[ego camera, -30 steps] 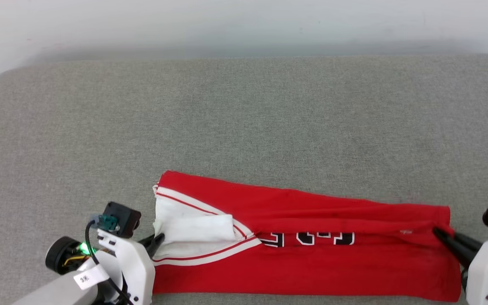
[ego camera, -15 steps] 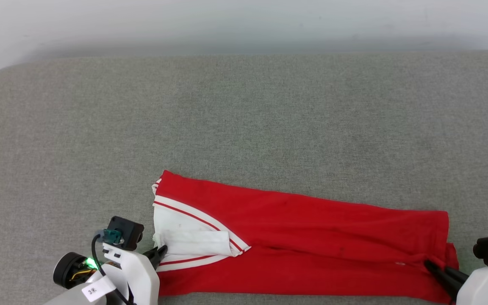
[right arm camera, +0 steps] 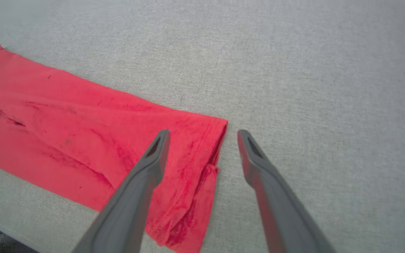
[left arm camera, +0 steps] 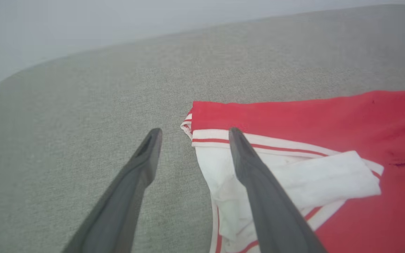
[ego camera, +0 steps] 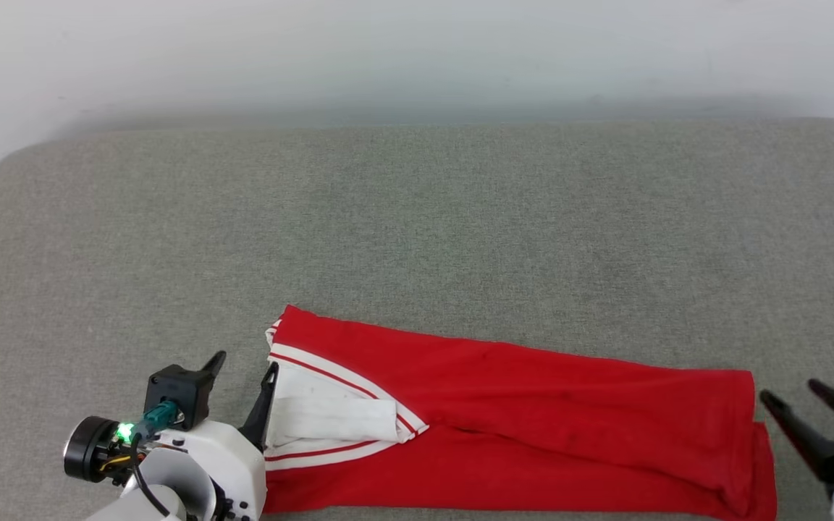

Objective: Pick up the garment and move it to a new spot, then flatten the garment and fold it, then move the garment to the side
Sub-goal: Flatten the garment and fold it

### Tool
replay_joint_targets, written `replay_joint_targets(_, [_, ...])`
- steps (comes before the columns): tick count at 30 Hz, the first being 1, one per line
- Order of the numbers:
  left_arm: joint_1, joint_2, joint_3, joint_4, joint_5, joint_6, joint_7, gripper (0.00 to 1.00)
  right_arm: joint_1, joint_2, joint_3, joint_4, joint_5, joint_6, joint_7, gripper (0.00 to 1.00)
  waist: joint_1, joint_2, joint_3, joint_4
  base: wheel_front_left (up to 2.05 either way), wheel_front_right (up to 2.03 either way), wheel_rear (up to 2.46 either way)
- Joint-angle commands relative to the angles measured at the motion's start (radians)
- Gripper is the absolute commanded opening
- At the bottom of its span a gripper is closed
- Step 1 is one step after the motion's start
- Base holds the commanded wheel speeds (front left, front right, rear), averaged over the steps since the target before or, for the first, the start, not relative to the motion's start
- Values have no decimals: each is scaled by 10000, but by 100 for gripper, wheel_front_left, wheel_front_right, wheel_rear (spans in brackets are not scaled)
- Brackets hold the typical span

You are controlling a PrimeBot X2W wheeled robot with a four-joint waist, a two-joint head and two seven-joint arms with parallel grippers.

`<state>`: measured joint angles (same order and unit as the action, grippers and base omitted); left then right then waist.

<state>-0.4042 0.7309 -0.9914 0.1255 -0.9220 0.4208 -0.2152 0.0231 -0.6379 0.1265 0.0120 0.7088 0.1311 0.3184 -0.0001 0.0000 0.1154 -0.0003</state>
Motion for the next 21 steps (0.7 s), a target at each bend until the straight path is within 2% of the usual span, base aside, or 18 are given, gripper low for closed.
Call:
replay_joint_targets(1, [158, -9, 63, -47, 72, 118, -95, 100, -78, -102, -94, -48, -42, -9, 56, 100, 1, 0, -4, 21, 0, 0, 0])
replay_joint_targets(7, [399, -209, 773, -319, 729, 829, -461, 100, -345, -450, -449, 196, 850, -9, 1231, 100, 1, 0, 78, 144, 0, 0, 0])
replay_joint_targets(11, [585, -544, 1572, -582, 1502, 1173, -510, 100, -508, -662, -389, 629, 1565, -9, 2111, 100, 1, 0, 193, 292, 0, 0, 0])
replay_joint_targets(14, [893, -795, 2214, -792, 2214, 1284, -514, 100, -643, -578, -240, 986, 1943, -9, 2520, 100, 1, 0, 282, 423, 0, 0, 0])
replay_joint_targets(15, [1174, -1092, 2774, -933, 2879, 1318, -516, 100, -769, -380, -57, 1417, 2228, -9, 2728, 100, 1, 0, 360, 558, 0, 0, 0])
replay_joint_targets(21, [1791, -1691, 3823, -1090, 3910, 1195, -509, 100, -1045, -90, 497, 2129, 2549, -9, 2760, 100, 1, 0, 537, 759, 0, 0, 0])
